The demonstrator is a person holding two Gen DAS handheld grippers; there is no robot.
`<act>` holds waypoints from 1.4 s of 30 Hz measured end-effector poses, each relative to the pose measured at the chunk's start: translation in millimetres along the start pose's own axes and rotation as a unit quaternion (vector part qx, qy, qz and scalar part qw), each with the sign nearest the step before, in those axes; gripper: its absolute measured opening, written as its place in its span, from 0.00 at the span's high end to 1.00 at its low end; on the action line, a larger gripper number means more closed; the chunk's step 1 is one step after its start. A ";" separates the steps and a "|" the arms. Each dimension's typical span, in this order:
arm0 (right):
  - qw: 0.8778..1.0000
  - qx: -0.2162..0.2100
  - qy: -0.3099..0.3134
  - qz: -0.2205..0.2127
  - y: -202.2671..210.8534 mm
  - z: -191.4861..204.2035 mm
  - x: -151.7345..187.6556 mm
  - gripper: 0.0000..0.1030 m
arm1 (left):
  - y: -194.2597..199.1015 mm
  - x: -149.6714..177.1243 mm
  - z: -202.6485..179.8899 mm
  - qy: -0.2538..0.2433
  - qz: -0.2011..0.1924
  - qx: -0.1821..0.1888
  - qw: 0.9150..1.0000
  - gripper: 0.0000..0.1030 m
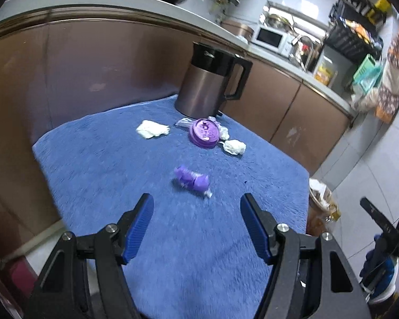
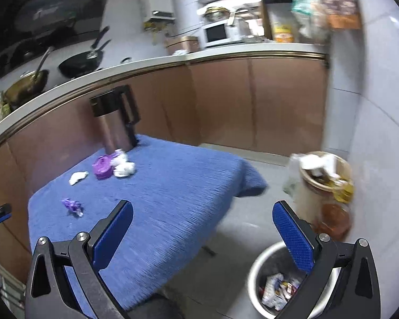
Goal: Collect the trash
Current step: 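Move both grippers back toward the remaining trash on the towel, then grasp white tissue with right gripper while left gripper grasps purple cup lid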
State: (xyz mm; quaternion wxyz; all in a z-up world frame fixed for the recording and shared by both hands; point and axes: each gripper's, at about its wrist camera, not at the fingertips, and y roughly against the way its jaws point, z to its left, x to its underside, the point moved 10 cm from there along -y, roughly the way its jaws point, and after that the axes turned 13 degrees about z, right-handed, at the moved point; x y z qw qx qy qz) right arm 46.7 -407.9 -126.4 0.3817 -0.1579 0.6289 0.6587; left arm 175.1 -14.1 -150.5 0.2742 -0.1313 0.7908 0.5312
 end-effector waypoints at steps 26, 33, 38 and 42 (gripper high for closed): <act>0.970 -0.154 0.105 0.156 -288.8 203.0 -92.2 0.20 | -247.1 -160.9 18.8 -0.024 0.141 0.115 0.983 0.38; 0.968 -0.135 0.115 0.178 -317.1 208.2 -90.8 0.26 | -275.7 -164.7 12.5 -0.026 0.170 0.139 0.975 0.38; 0.964 -0.135 0.117 0.196 -326.4 207.9 -84.5 0.51 | -283.8 -160.2 8.9 -0.017 0.185 0.152 0.971 0.63; 0.964 -0.133 0.121 0.196 -324.6 209.2 -82.9 0.73 | -275.5 -161.9 7.8 -0.004 0.172 0.167 0.971 0.72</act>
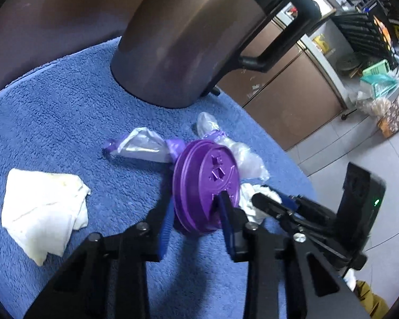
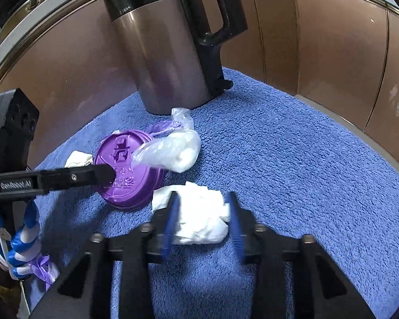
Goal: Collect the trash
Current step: 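Grasp white tissue with right gripper while left gripper grasps purple cup lid, then carry the tissue and purple lid over the trash bin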
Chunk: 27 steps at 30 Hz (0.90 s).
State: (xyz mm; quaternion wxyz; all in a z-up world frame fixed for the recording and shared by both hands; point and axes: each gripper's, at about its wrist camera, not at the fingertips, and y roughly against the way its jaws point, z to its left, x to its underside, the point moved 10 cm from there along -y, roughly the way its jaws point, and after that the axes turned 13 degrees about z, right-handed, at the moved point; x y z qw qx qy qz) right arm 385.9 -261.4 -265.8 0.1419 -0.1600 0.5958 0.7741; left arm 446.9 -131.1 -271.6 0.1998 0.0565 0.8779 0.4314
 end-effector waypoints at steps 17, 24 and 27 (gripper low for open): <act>0.999 -0.031 -0.012 -0.035 67.5 18.4 63.0 0.78 | 95.2 63.6 -39.9 0.004 -0.077 0.012 0.997 0.81; 0.995 -0.053 -0.019 -0.081 128.4 21.8 98.3 0.78 | 141.6 106.8 -84.2 -0.029 -0.098 0.006 0.995 0.81; 0.992 -0.057 -0.037 -0.103 156.5 9.9 119.2 0.78 | 152.0 125.1 -110.0 -0.048 -0.099 0.008 0.994 0.81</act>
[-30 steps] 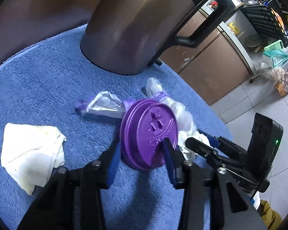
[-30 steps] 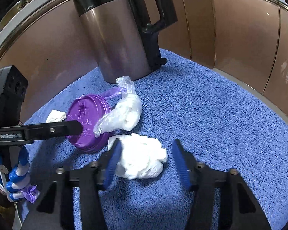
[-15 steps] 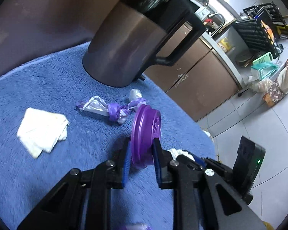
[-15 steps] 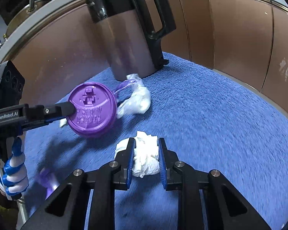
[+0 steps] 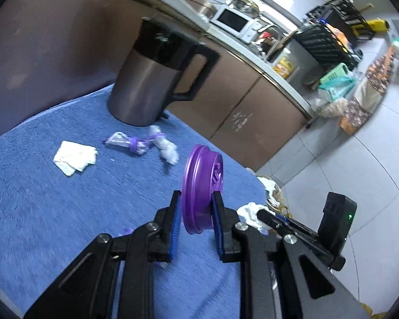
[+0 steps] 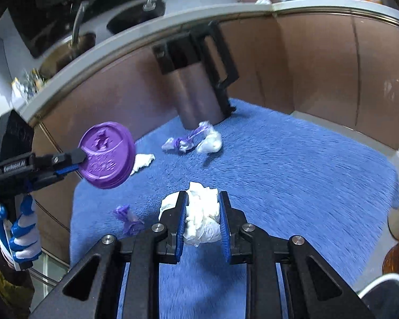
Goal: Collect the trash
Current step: 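Carry the tissue and purple lid over the trash bin, then open both grippers to drop tissue and lid into the bin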
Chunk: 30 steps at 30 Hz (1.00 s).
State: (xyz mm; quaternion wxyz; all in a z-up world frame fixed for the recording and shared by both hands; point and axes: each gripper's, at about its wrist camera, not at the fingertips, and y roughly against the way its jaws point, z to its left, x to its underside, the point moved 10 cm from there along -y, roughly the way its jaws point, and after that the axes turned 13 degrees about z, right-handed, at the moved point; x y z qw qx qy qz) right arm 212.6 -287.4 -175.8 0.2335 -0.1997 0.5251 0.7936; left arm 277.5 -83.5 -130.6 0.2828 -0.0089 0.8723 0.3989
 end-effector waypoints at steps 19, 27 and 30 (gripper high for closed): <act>0.950 0.235 -0.192 -0.068 194.5 -220.8 173.7 0.78 | -139.1 108.7 -245.2 -0.161 0.151 0.092 0.971 0.81; 0.922 0.260 -0.282 -0.047 192.6 -293.1 234.9 0.73 | -241.1 160.4 -317.6 -0.197 0.233 0.090 0.948 0.80; 0.913 0.267 -0.305 -0.046 183.7 -306.4 246.2 0.60 | -264.7 172.8 -328.6 -0.208 0.247 0.079 0.943 0.78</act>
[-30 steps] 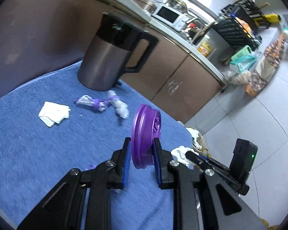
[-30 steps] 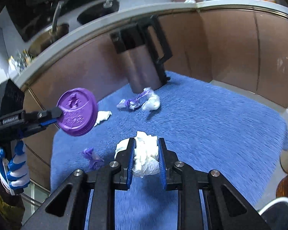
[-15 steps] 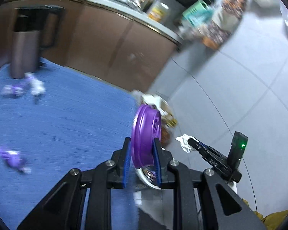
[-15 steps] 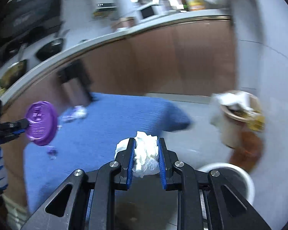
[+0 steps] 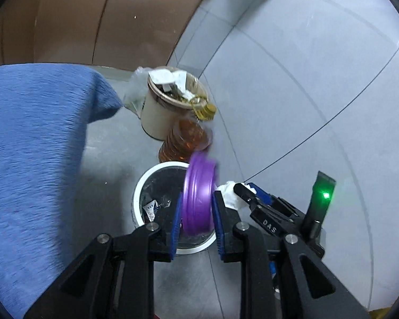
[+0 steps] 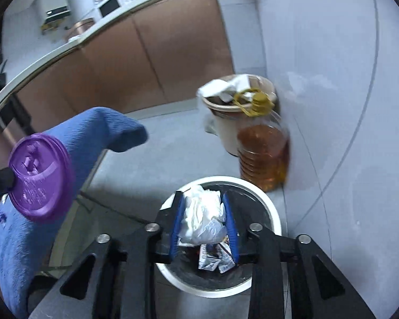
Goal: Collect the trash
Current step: 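Open both grippers to drop tissue and lid into the bin, then move both grippers back toward the trash on the towel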
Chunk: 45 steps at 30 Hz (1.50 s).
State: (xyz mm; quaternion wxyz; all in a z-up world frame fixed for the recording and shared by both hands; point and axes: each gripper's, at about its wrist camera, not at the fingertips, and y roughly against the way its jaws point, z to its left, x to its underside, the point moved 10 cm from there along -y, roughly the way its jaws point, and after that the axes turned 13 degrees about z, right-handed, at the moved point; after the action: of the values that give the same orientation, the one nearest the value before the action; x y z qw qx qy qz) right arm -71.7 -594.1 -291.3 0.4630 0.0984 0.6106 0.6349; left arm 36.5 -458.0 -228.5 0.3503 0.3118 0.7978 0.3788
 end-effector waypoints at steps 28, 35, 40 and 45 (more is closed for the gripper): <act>0.993 -0.044 0.083 -0.067 85.7 102.2 -5.4 0.38 | 147.4 57.3 34.9 0.025 -0.158 -0.076 0.984 0.47; 0.985 -0.065 0.133 -0.090 122.3 158.0 -7.5 0.37 | 201.9 94.5 77.8 0.069 -0.212 -0.119 0.968 0.47; 0.978 -0.087 0.163 -0.093 135.3 194.5 -2.2 0.36 | 229.9 127.9 117.1 0.109 -0.231 -0.151 0.955 0.47; 0.973 -0.097 0.189 -0.086 135.1 224.6 4.7 0.36 | 248.4 164.4 164.7 0.170 -0.250 -0.166 0.939 0.47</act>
State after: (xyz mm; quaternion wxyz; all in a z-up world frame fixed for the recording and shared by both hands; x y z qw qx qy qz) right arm 17.6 -413.6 -123.5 0.3993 -0.1218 0.6289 0.6559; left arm 133.0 -140.2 -154.1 0.3399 -0.0294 0.8237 0.4529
